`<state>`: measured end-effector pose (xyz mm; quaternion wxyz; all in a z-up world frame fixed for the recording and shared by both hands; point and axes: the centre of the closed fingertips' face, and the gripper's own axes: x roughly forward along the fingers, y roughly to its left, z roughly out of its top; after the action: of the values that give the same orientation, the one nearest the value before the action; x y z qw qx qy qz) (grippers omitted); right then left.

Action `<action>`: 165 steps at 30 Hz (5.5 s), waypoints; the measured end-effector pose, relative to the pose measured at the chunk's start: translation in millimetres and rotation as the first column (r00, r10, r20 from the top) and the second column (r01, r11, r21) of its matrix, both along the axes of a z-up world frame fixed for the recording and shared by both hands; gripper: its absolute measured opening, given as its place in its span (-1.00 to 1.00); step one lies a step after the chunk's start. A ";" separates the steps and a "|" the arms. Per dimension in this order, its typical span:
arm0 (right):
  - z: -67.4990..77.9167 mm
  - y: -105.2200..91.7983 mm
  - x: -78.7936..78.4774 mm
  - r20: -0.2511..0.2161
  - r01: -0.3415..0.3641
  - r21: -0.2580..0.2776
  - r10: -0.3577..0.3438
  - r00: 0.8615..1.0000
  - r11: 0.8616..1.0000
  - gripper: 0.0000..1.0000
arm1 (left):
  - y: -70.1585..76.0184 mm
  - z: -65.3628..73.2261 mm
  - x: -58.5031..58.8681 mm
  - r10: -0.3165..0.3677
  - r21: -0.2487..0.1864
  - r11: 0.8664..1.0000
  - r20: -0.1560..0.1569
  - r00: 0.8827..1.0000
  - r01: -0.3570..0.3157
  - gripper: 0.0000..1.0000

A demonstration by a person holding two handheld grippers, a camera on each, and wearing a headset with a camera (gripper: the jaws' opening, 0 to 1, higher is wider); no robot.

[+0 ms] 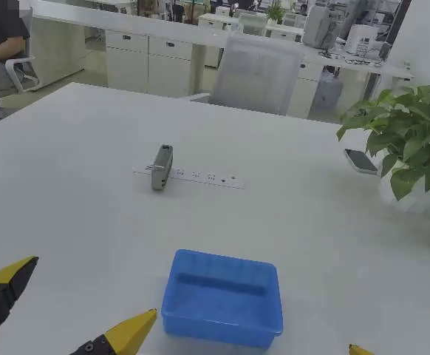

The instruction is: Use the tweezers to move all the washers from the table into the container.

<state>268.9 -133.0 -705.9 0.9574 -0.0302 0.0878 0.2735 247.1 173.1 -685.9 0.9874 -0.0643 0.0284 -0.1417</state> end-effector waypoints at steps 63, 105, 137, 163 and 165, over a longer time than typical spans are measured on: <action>-12.9 4.3 -5.0 -0.082 -0.013 -0.037 0.010 0.997 0.999 0.33 | -5.8 -5.8 -1.0 -0.013 0.054 0.998 -0.037 0.999 0.015 0.56; -119.3 123.1 -67.8 -0.518 -0.710 -0.213 0.538 0.665 0.671 -0.73 | -82.6 -139.8 -48.5 -0.545 0.063 0.603 -0.696 0.468 0.795 -0.67; -154.5 134.6 -71.4 -0.593 -0.810 -0.284 0.570 0.569 0.514 -0.74 | -94.6 -167.8 -47.7 -0.529 0.314 0.225 -0.755 0.386 0.922 -1.00; -135.6 167.7 -84.0 -0.498 -0.849 -0.283 0.688 0.528 0.447 -0.87 | -143.5 -66.1 -67.3 -0.681 0.387 0.244 -0.584 0.441 0.889 -1.00; -136.1 168.4 -84.1 -0.498 -0.848 -0.282 0.687 0.529 0.449 -0.88 | -146.0 -66.2 -65.9 -0.684 0.389 0.241 -0.582 0.440 0.889 -1.00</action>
<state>184.8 35.5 -842.0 0.6536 -0.2667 0.2802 0.6505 181.2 27.1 -752.1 0.7102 0.2873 0.2495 -0.5923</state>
